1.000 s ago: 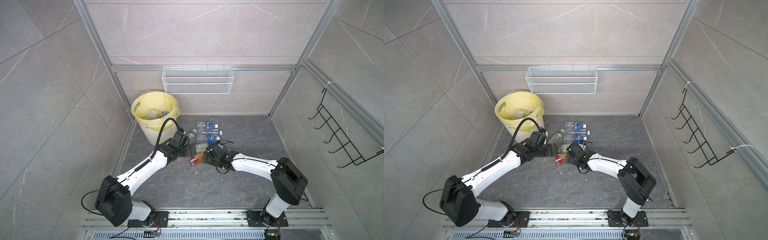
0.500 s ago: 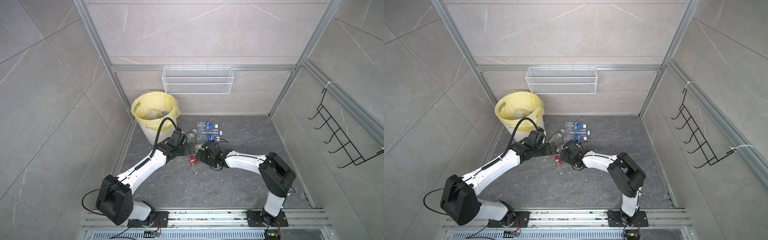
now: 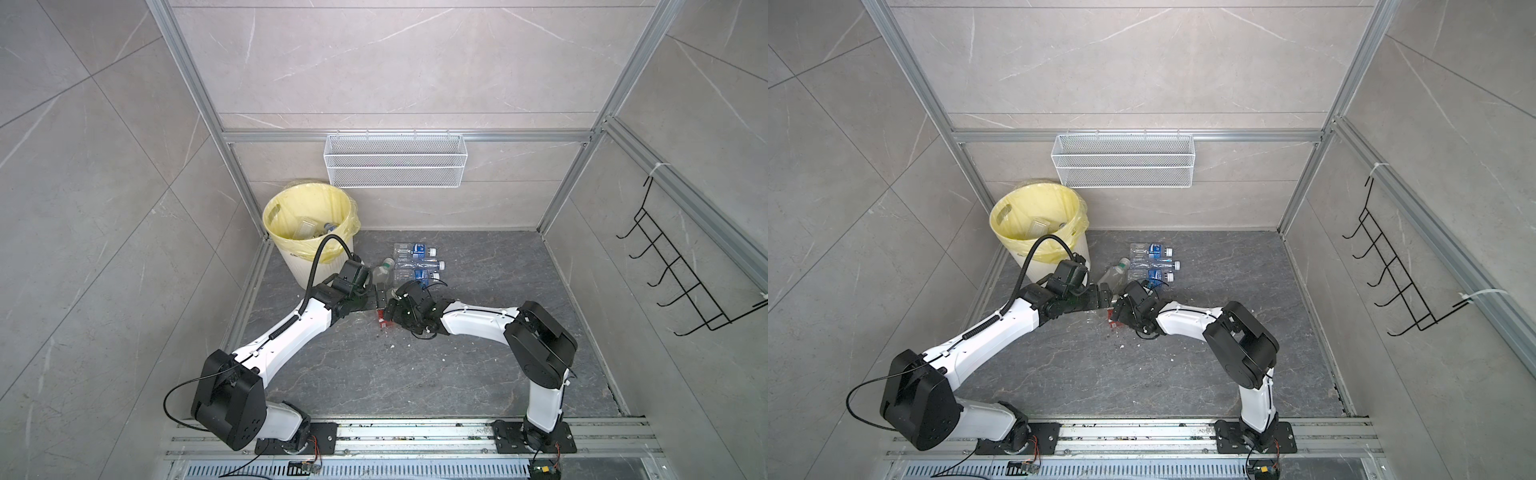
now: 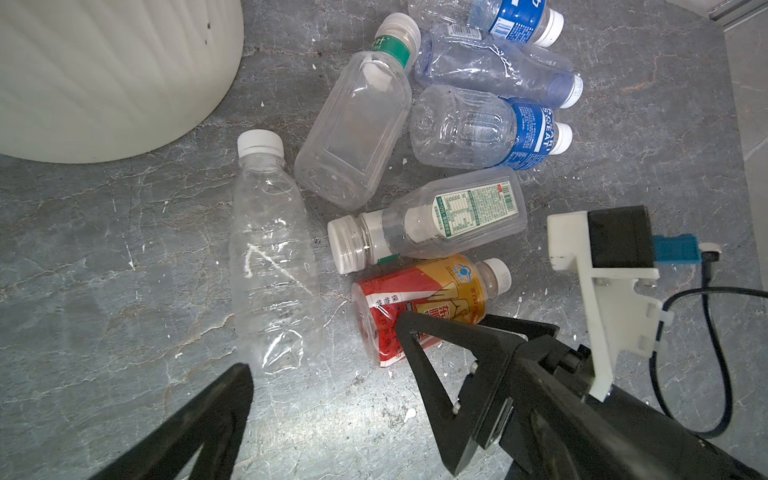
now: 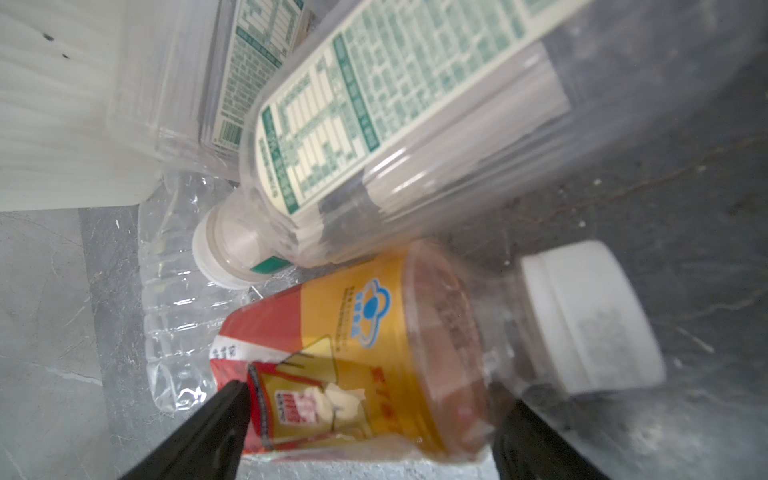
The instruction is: Throw the plastic bottles in the bin
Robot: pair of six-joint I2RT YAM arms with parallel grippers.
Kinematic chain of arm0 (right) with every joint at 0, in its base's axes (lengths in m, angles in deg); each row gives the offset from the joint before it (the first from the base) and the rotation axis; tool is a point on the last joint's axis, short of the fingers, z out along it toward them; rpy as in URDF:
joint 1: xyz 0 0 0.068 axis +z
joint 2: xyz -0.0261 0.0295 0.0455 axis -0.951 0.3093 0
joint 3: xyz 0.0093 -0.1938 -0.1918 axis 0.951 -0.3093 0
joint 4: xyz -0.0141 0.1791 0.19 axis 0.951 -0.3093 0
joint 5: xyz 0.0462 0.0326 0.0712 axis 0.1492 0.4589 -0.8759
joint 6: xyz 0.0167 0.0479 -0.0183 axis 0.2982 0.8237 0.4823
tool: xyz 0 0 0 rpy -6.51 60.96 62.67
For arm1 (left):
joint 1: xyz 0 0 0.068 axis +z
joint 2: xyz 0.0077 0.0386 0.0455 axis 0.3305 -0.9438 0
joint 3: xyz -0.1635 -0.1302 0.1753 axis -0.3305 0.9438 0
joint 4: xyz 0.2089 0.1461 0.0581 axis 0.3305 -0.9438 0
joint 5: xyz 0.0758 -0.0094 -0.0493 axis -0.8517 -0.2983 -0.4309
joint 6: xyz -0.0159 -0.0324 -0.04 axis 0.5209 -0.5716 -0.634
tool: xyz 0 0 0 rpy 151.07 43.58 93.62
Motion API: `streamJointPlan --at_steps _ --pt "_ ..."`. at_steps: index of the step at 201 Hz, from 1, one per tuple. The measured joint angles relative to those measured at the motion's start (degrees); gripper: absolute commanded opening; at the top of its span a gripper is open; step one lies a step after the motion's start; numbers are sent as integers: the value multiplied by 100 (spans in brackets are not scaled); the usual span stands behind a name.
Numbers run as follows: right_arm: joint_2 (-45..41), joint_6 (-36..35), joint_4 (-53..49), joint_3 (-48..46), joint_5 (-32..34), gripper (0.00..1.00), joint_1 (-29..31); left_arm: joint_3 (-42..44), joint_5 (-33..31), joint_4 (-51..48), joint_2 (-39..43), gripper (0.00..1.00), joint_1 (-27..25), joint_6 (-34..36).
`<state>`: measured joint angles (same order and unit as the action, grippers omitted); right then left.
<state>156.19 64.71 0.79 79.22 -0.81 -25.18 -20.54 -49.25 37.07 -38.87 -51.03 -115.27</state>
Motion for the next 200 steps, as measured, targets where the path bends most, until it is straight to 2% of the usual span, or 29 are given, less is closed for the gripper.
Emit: streamJointPlan --at_steps 44,85,123,135,200 --pt "-254 -249 -155 -190 236 85 -42 0 7 0 0 100 0 0" --pt "-573 -914 -640 -269 466 86 -208 0 98 0 0 100 0 0" --pt "-946 -1412 -1139 -269 686 96 -227 0 151 0 0 100 0 0" --pt "-1051 -1357 -1204 -269 704 99 -227 0 153 2 0 100 0 0" --pt "-1014 -422 -1108 -223 621 99 -214 0 151 0 0 100 0 0"
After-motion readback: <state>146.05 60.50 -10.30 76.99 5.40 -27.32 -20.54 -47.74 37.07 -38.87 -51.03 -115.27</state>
